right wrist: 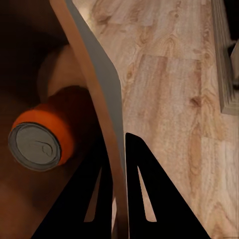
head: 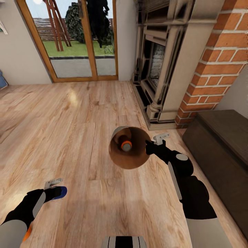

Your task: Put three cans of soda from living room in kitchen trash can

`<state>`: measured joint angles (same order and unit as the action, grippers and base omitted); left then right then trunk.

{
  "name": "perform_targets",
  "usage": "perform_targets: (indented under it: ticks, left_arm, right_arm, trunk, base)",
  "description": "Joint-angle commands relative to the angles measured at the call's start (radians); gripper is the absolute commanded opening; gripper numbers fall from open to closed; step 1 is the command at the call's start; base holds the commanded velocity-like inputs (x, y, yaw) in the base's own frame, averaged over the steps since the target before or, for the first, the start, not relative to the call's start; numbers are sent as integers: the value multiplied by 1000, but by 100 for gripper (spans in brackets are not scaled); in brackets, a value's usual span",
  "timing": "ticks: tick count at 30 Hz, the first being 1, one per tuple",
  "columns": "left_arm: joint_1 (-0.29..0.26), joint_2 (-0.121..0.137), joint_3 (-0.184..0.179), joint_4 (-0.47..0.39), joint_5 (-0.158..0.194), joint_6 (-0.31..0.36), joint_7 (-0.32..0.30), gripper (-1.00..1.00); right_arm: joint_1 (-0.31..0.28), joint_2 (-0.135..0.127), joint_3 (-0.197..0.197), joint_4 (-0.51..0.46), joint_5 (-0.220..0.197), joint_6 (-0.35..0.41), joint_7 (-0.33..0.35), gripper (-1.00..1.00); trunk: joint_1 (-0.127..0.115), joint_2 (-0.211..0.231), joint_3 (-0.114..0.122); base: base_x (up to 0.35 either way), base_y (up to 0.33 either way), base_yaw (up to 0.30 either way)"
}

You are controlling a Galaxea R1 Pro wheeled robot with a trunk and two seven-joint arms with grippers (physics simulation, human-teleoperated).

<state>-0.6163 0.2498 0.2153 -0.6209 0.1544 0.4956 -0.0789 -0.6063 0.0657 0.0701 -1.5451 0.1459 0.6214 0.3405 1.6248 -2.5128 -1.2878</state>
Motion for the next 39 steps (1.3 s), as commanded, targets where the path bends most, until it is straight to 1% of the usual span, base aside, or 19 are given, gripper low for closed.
perform_targets:
  ticks: [1, 4, 6, 7, 9, 10, 11, 13, 14, 15, 18, 22, 25, 27, 33, 34, 36, 38, 39]
  left_arm:
    - [0, 0, 0, -6, -1, 2, -1, -100]
    - [1, 0, -5, -41, -1, 12, -2, -100]
    - [3, 0, -22, -69, -1, 26, -3, -100]
    - [4, 0, -50, -105, 0, 49, -3, -100]
    - [5, 0, -77, -152, 2, 74, -3, -100]
    - [7, 0, -95, -204, 4, 99, -3, -100]
    - [7, 0, -102, -230, 5, 113, -3, -100]
    - [10, 0, -117, -320, 8, 175, -3, -100]
    - [10, 0, -119, -341, 8, 189, -3, -100]
    - [13, 0, -124, -425, 10, 238, -4, -100]
    - [25, 0, -126, -505, 11, 288, -4, -100]
    - [64, 0, -127, -616, 11, 354, -4, -100]
    - [107, 0, -128, -735, 14, 427, -4, -100]
    - [130, 0, -128, -795, 15, 466, -4, -100]
    - [145, -7, -129, -835, 22, 502, -4, -100]
    - [146, -15, -129, -838, 23, 505, -4, -100]
    - [146, -23, -131, -839, 23, 507, -4, -100]
    - [147, -41, -158, -840, 23, 509, -4, -100]
    - [147, -44, -169, -842, 22, 510, -5, -100]
  right_arm:
    - [1, 0, 0, -2, -1, 2, 6, -100]
    - [8, 2, 1, -4, 35, 24, 7, -100]
    - [11, 3, 2, -5, 47, 47, 6, -100]
    - [13, 3, 3, -5, 56, 72, 6, -100]
    - [14, 3, 4, -5, 61, 93, 7, -100]
    - [14, 3, 4, -5, 65, 107, 6, -100]
    - [15, 3, 4, -5, 67, 112, 6, -100]
    - [15, 3, 3, -6, 88, 143, 6, -100]
    - [15, 3, 3, -6, 94, 158, 6, -100]
    - [16, 1, -2, -6, 108, 229, 6, -100]
    - [15, 1, -5, -4, 117, 270, 6, -100]
    - [14, 1, -7, -3, 140, 307, 6, -100]
    - [13, 1, -7, -3, 154, 400, 10, -100]
    - [13, 0, -7, -2, 159, 426, 13, -100]
    - [13, -7, -7, -3, 161, 426, 15, -100]
    - [14, -24, -7, -3, 160, 426, 16, -100]
    - [14, -34, -6, -3, 159, 426, 16, -100]
    - [15, -51, -6, -3, 157, 426, 17, -100]
    - [14, -55, -6, -3, 156, 426, 17, -100]
  trunk:
    - [0, 0, 4]
    - [-2, 1, 16]
    - [-3, 1, 23]
    - [-3, 2, 27]
    - [-4, 2, 35]
    - [-5, 2, 39]
    - [-5, 3, 43]
    - [-6, 3, 50]
    - [-6, 3, 54]
    - [-7, 4, 58]
    - [-8, 4, 70]
    - [-10, 5, 85]
    - [-11, 6, 97]
    - [-12, 6, 105]
    - [-15, 8, 128]
    - [-15, 8, 132]
    - [-16, 8, 139]
    - [-17, 9, 147]
    - [-18, 9, 151]
  base:
    - [0, 0, 0]
    - [0, 0, 0]
    - [0, 0, 0]
    - [0, 0, 0]
    - [0, 0, 0]
    - [0, 0, 0]
    - [0, 0, 0]
    - [0, 0, 0]
    - [0, 0, 0]
    - [0, 0, 0]
    - [0, 0, 0]
    - [0, 0, 0]
    - [0, 0, 0]
    - [0, 0, 0]
    - [0, 0, 0]
    - [0, 0, 0]
    - [0, 0, 0]
    - [0, 0, 0]
    - [0, 0, 0]
